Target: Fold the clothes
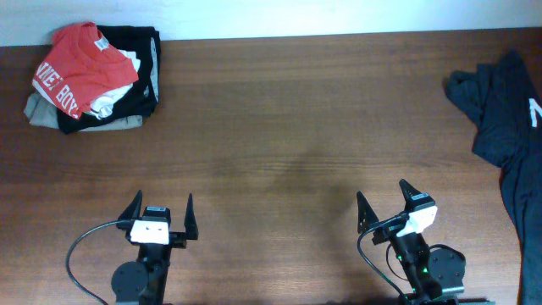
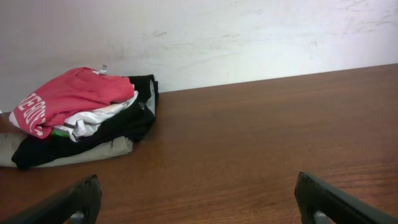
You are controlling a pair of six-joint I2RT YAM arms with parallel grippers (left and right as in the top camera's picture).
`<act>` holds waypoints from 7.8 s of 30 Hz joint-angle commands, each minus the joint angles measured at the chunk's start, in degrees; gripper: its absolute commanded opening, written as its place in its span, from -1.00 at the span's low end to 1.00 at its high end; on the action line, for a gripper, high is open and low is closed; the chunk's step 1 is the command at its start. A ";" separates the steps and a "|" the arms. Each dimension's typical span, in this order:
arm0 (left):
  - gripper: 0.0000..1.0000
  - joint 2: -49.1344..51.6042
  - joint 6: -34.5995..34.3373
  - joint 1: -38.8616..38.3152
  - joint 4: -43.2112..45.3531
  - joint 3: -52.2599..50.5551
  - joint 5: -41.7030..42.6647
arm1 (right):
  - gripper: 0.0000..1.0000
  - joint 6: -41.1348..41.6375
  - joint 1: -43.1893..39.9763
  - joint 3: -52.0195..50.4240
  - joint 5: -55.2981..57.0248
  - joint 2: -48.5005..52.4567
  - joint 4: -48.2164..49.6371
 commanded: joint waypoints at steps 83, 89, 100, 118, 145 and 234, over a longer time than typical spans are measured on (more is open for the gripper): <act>0.98 -0.35 0.92 0.28 -0.35 -0.15 -0.39 | 0.97 0.00 0.31 -0.26 0.31 -0.37 -0.28; 0.98 -0.35 0.92 0.28 -0.35 -0.15 -0.39 | 0.97 0.00 0.31 -0.26 0.31 -0.37 -0.26; 0.99 -0.35 0.94 0.28 -0.35 -0.15 -0.37 | 0.97 0.63 0.28 -0.24 -11.45 -0.37 12.39; 0.99 -0.33 0.92 0.28 -0.35 -0.15 -0.39 | 0.97 -12.22 -22.77 65.35 17.07 75.84 -15.85; 0.98 -0.35 0.92 0.28 -0.35 -0.15 -0.39 | 0.50 -13.94 -36.94 75.41 15.65 119.49 -12.07; 0.98 84.89 -12.28 -15.17 -30.32 53.07 -1.09 | 0.97 14.23 -0.09 75.52 4.15 91.65 -39.65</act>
